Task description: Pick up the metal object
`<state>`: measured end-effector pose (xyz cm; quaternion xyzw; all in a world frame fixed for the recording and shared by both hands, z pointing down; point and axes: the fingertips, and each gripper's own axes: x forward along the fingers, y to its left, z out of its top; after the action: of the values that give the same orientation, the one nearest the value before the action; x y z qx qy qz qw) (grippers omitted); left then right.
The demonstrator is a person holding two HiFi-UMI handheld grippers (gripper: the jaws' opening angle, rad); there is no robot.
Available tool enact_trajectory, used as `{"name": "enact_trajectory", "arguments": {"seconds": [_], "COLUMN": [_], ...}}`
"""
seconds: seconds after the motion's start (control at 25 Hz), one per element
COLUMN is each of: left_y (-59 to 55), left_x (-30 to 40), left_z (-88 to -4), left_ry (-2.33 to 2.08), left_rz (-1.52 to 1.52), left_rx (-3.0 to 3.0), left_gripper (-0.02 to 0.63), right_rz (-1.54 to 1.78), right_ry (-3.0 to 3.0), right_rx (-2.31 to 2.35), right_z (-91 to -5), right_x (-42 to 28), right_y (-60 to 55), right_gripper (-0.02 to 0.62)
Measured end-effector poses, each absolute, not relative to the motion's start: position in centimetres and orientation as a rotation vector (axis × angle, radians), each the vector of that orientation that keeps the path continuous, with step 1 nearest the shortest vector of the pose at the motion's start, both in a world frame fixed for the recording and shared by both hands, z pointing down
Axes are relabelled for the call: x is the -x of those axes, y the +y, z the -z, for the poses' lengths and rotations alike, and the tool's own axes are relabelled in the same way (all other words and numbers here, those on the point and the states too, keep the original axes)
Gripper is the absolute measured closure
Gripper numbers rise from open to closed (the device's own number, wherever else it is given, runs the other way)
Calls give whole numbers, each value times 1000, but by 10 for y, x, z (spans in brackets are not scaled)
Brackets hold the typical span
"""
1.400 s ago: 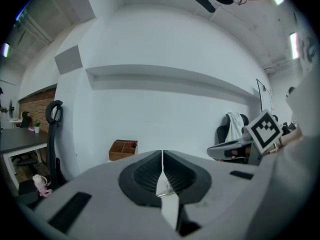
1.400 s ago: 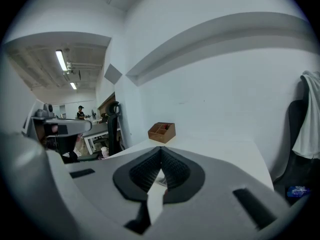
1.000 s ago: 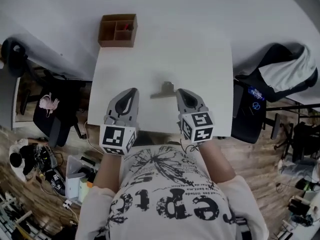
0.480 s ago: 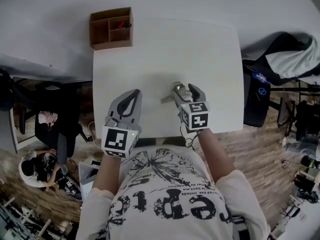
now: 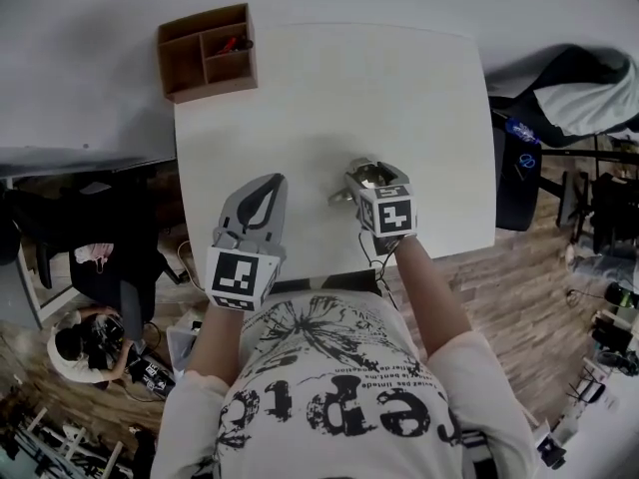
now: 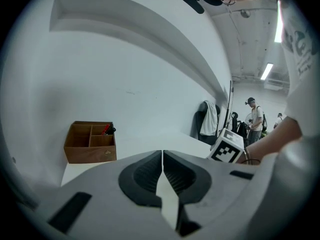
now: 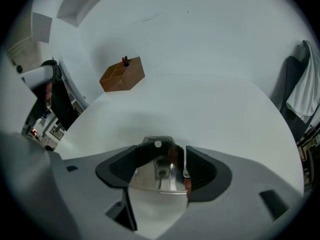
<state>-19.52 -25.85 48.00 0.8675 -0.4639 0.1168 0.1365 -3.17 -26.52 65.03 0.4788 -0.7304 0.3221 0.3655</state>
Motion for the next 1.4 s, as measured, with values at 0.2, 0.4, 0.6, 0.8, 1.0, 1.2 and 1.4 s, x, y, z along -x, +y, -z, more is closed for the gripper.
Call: {"name": "enact_trajectory", "arguments": {"seconds": [0.2,0.4,0.6,0.8,1.0,1.2,1.4], "left_y": [-255,-248,-239,-233,-230,-229,-233], "left_x": [190,189,194,191,183,175,163], "left_z": [-488,-489,-482,-469,-438,-405,-377], "left_ry": [-1288,-1281,-1315,-1358,-1415,-1490,-1545], "left_rz": [-346,-368,-356,-351,-312,-299,-253], "left_rx": [-2523,-2536,-2530,-2526,-2532,-2577,-2588], "left_gripper": [594,594,595,594,594,595,594], "right_rz": [-826,-781,-770,-778,-656,-467,-302], "right_ry": [-1831,-1826,-1855,-1930,-2058,-2211,-2352], "right_rx": [-1255,-1274,-1262,-1296,-1289,-1356,-1441], "right_z": [-657,-661,-658,-633,-585,-512,-433], "right_x": [35,31,32,27,25,16,8], "right_y": [-264,-264,-262,-260,-258,-263,-264], "right_gripper": [310,310,313,313,313,313,313]}}
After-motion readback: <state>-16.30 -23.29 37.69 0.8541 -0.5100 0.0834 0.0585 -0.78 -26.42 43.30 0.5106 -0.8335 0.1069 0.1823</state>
